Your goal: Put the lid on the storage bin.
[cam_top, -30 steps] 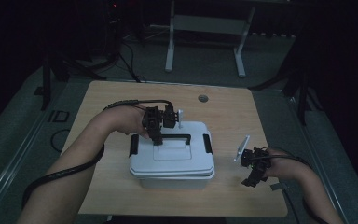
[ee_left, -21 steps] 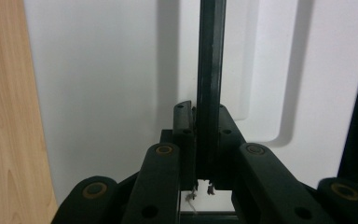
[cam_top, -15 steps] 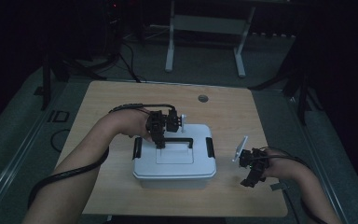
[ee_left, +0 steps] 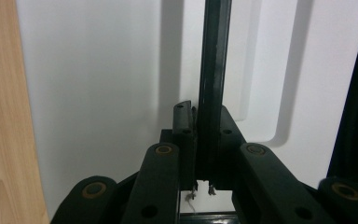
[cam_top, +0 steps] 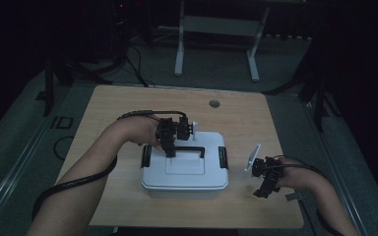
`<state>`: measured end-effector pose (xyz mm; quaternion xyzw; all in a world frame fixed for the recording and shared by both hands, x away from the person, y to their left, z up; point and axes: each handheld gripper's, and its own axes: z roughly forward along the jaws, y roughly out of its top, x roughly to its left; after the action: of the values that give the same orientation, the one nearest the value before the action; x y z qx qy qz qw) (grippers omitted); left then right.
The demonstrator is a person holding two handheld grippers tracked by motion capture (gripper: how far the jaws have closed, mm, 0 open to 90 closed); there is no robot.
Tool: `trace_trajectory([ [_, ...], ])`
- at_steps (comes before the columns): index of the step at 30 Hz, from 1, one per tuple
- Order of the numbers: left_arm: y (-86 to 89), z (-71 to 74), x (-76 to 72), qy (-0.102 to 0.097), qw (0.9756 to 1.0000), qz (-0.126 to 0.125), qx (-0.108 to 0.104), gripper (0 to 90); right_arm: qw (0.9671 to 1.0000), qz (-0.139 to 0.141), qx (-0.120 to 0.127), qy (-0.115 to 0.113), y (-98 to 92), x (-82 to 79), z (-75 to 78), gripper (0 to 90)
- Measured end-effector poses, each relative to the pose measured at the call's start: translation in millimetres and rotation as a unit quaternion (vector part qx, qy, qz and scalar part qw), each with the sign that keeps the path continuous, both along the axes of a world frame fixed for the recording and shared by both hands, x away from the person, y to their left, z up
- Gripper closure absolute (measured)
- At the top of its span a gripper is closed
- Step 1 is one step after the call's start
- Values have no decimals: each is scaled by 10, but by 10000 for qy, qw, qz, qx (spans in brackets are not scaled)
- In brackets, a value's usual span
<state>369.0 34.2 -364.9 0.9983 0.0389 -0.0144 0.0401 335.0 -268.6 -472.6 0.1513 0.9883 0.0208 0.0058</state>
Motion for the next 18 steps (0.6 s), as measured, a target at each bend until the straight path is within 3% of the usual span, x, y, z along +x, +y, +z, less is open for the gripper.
trace_trajectory([
  [2,8,1,-5,-39,10000,16,-43,822,10000,3,-3,4,11,-3,-3,146],
  [7,52,22,19,-260,9994,146,-187,686,10000,1,3,6,26,1,0,146],
  [12,134,48,20,-298,9985,308,-326,506,10000,16,1,13,30,1,-3,146],
  [16,235,43,31,-294,9973,560,-375,443,10000,7,-6,0,28,2,2,146],
  [18,292,45,41,-345,9951,779,-499,361,10000,5,10,-8,28,3,9,146],
])
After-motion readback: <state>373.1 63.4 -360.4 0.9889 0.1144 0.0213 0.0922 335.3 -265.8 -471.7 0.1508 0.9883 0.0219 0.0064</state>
